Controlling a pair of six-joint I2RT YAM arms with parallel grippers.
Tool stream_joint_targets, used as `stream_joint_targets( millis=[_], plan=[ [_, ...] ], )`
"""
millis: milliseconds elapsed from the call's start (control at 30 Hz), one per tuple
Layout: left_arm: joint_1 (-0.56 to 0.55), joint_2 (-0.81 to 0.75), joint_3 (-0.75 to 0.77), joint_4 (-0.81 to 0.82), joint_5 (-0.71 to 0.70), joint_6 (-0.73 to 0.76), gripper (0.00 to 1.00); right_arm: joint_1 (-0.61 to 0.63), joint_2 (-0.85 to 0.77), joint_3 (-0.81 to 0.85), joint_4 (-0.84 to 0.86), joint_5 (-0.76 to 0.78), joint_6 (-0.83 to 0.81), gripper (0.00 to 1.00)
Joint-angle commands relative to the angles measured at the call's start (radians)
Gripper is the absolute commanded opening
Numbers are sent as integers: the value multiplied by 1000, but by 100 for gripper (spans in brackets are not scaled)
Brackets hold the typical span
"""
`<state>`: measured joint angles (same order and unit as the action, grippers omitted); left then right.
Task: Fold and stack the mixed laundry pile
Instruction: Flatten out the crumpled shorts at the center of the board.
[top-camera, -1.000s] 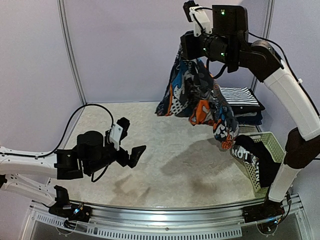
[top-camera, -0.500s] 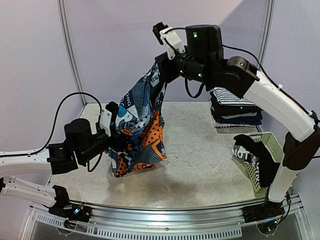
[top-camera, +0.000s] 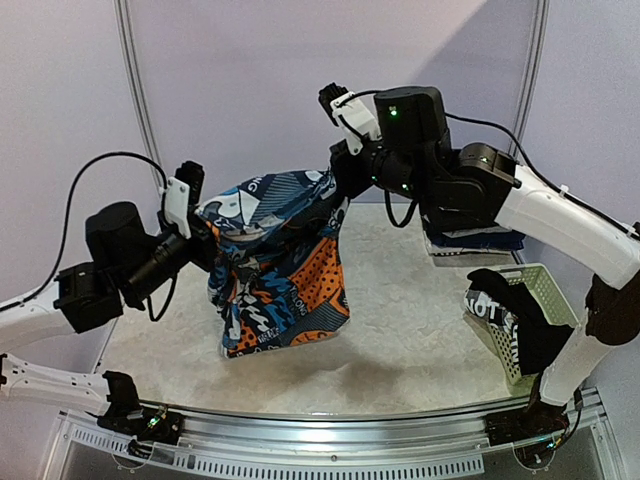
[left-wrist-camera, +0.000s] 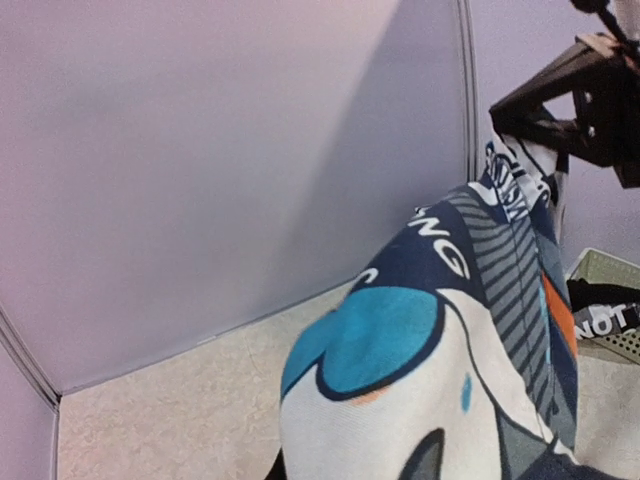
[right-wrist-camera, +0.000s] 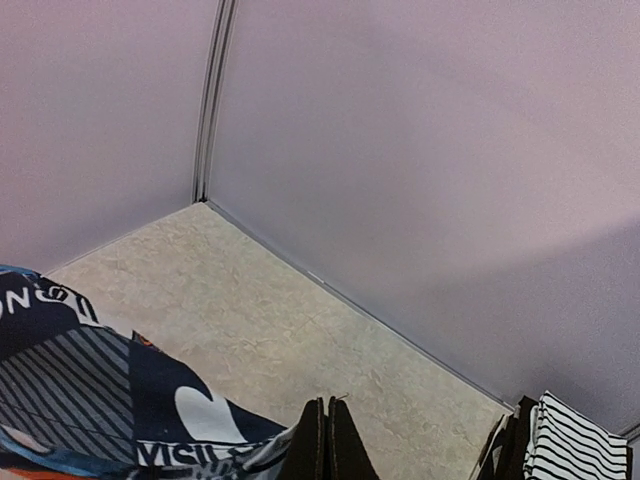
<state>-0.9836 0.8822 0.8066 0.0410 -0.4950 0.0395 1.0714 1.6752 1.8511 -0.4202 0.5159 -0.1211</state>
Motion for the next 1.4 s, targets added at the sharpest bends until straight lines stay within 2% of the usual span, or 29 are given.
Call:
stream_joint_targets(
  millis=[0, 267, 433, 500, 567, 633, 700, 767, 867, 900, 967, 1000, 1067, 1100, 1133, 1233, 1367],
  plan=[
    [10, -28, 134, -171, -17, 69, 0, 1, -77, 0, 57, -4, -27, 0],
    [10, 31, 498, -368, 69, 185, 0, 2, -153, 102, 13, -149, -64, 0],
    [10, 106, 692, -487, 155, 244, 0, 1, -221, 100, -29, -210, -50, 2],
    [10, 149, 751, -523, 131, 269, 0, 2, -228, 103, -53, -186, -41, 2],
    [13, 211, 803, -565, 68, 305, 0, -3, -209, 108, -61, -87, -33, 2],
    [40, 300, 844, -600, 4, 343, 0, -35, -163, 129, -82, 22, -12, 2],
    [135, 408, 891, -666, 78, 313, 0, -99, -65, 164, -147, 21, 54, 2],
    [279, 516, 916, -686, 211, 250, 0, -177, 38, 193, -206, -37, 169, 2],
    [420, 744, 953, -685, 371, 194, 1, -319, 239, 290, -266, -158, 311, 2],
    [460, 830, 977, -684, 408, 180, 2, -356, 304, 349, -291, -171, 343, 1],
    [525, 1020, 1057, -692, 417, 126, 14, -424, 472, 502, -359, -222, 396, 3],
    [555, 1113, 1127, -718, 429, 92, 24, -454, 591, 586, -396, -256, 415, 7],
    [597, 1253, 1223, -779, 471, 23, 60, -499, 719, 675, -437, -319, 460, 23],
    [601, 1270, 1203, -742, 463, 1, 81, -515, 758, 671, -435, -331, 472, 37],
    [600, 1263, 1162, -689, 451, -19, 97, -527, 763, 643, -413, -336, 483, 52],
    [599, 1196, 1038, -601, 447, -66, 99, -535, 703, 510, -310, -327, 469, 82],
    [597, 1074, 880, -577, 425, -145, 100, -535, 630, 459, -303, -324, 432, 98]
  ],
)
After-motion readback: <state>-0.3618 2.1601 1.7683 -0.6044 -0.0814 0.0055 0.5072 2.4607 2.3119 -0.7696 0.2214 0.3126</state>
